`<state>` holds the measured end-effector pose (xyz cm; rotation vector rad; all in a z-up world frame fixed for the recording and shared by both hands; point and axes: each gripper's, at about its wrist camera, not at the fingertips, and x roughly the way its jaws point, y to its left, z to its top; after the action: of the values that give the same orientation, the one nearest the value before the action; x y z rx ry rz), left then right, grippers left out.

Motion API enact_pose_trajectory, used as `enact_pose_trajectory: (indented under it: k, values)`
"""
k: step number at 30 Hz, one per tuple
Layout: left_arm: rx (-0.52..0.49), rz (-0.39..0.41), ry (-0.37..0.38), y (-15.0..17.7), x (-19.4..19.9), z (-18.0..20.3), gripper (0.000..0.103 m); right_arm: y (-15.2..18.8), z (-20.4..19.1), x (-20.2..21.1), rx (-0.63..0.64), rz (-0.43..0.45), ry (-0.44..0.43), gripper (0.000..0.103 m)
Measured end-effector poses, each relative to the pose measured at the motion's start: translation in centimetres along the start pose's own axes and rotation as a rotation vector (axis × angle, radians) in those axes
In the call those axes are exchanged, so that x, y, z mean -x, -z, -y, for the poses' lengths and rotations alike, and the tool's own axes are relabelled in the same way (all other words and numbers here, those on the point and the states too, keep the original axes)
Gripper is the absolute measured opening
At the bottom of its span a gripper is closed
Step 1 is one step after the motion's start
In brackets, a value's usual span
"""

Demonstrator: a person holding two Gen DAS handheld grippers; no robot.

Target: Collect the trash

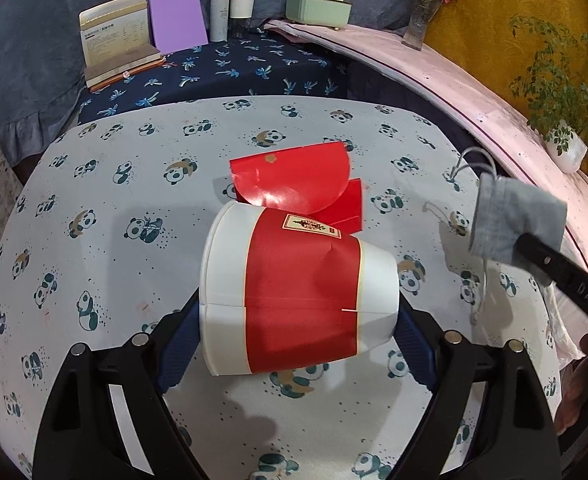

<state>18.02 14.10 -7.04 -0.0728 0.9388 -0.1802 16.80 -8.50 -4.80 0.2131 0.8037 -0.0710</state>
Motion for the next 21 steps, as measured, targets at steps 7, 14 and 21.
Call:
enact_pose_trajectory:
  k: [7,14,21]
  values:
    - [-0.029,0.023,0.019,0.3,1.6,2.0,0.082,-0.4,1.4,2.8,-0.023,0.044,0.007,0.017]
    - [-0.036,0.043,0.027,0.8,3.2,3.0,0.082,2.0,1.0,4.1,-0.006,-0.028,-0.1,0.02]
    - [-0.041,0.043,0.015,1.9,4.1,3.2,0.082,5.2,1.7,4.6,0.004,-0.054,-0.048,0.019]
